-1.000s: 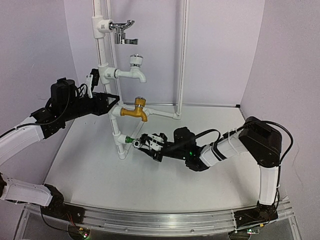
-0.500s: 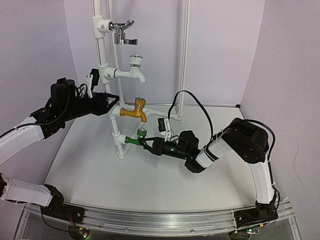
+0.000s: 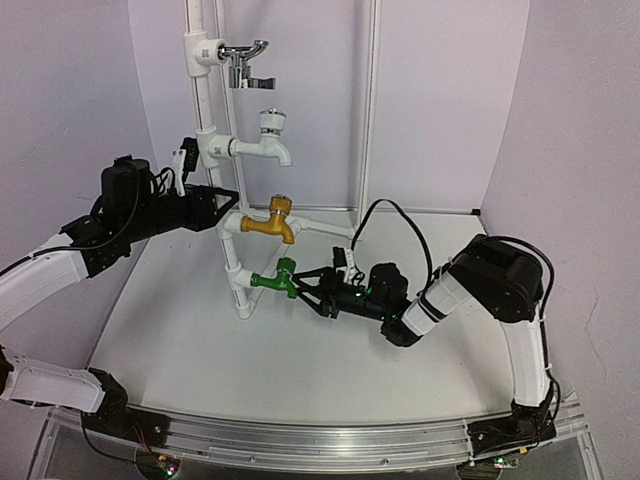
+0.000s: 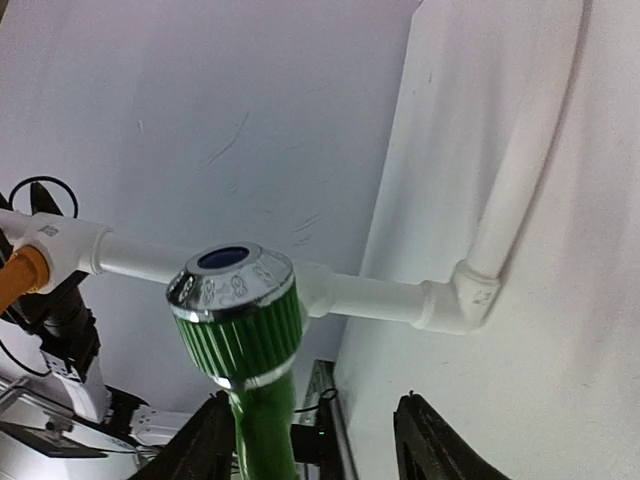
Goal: Install the water faucets
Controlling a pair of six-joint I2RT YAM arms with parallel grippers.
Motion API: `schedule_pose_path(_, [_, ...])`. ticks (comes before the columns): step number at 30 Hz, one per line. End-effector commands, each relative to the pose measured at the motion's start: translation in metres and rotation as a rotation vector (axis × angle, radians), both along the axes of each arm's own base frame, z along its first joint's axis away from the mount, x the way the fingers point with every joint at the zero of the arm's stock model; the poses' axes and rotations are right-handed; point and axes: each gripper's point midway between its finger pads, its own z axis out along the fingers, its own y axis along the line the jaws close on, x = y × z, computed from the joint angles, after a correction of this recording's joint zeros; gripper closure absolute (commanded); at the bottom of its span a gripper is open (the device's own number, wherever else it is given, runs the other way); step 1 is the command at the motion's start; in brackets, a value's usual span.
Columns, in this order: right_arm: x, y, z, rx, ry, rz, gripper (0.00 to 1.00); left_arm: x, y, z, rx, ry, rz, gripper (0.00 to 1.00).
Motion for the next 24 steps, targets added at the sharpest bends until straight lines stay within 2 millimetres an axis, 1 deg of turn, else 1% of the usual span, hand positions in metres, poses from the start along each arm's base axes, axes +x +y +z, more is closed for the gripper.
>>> schedule_pose_path(1, [0.004, -0.027, 0.036, -0.161, -0.440, -0.081, 0.33, -0.030, -0.020, -0.009, -0.106, 0.201, -0.131, 1.00])
schedule_pose_path(2, [-0.002, -0.029, 0.037, -0.210, -0.555, -0.066, 0.31, -0.031, -0.020, -0.009, -0.106, 0.200, -0.129, 1.00])
schedule_pose_path(4, [-0.015, -0.033, 0.045, -0.293, -0.810, -0.032, 0.28, -0.031, -0.019, -0.009, -0.105, 0.198, -0.126, 1.00])
schedule_pose_path(6, [-0.034, -0.031, 0.051, -0.371, -1.104, 0.015, 0.25, -0.031, -0.018, -0.010, -0.106, 0.199, -0.124, 1.00])
schedule_pose_path(8, [-0.057, -0.024, 0.047, -0.475, -1.444, 0.072, 0.22, -0.031, -0.019, -0.011, -0.105, 0.203, -0.123, 1.00])
schedule_pose_path(9, [-0.064, -0.021, 0.042, -0.536, -1.597, 0.094, 0.21, -0.030, -0.019, -0.012, -0.104, 0.205, -0.123, 1.00])
schedule_pose_path(10, [-0.067, -0.017, 0.036, -0.603, -1.740, 0.105, 0.20, -0.030, -0.019, -0.012, -0.104, 0.206, -0.124, 1.00])
schedule_pose_path(11, [-0.064, -0.015, 0.034, -0.659, -1.839, 0.083, 0.19, -0.030, -0.020, -0.012, -0.103, 0.207, -0.125, 1.00])
schedule_pose_path(13, [-0.053, -0.010, 0.029, -0.737, -1.971, 0.030, 0.17, -0.029, -0.020, -0.013, -0.101, 0.207, -0.128, 1.00])
schedule_pose_path(14, [-0.049, -0.007, 0.030, -0.773, -2.045, 0.006, 0.16, -0.029, -0.021, -0.012, -0.101, 0.205, -0.128, 1.00])
schedule_pose_path(16, [-0.043, 0.001, 0.030, -0.814, -2.137, -0.015, 0.15, -0.029, -0.020, -0.011, -0.101, 0.202, -0.126, 1.00])
schedule_pose_path(19, [-0.039, 0.011, 0.035, -0.821, -2.211, -0.033, 0.13, -0.029, -0.019, -0.011, -0.101, 0.200, -0.119, 1.00])
schedule_pose_path(21, [-0.035, 0.016, 0.035, -0.840, -2.249, -0.050, 0.09, -0.030, -0.019, -0.011, -0.105, 0.205, -0.123, 1.00])
schedule_pose_path(24, [-0.028, 0.023, 0.039, -0.870, -2.301, -0.107, 0.07, -0.031, -0.021, -0.010, -0.107, 0.207, -0.133, 1.00])
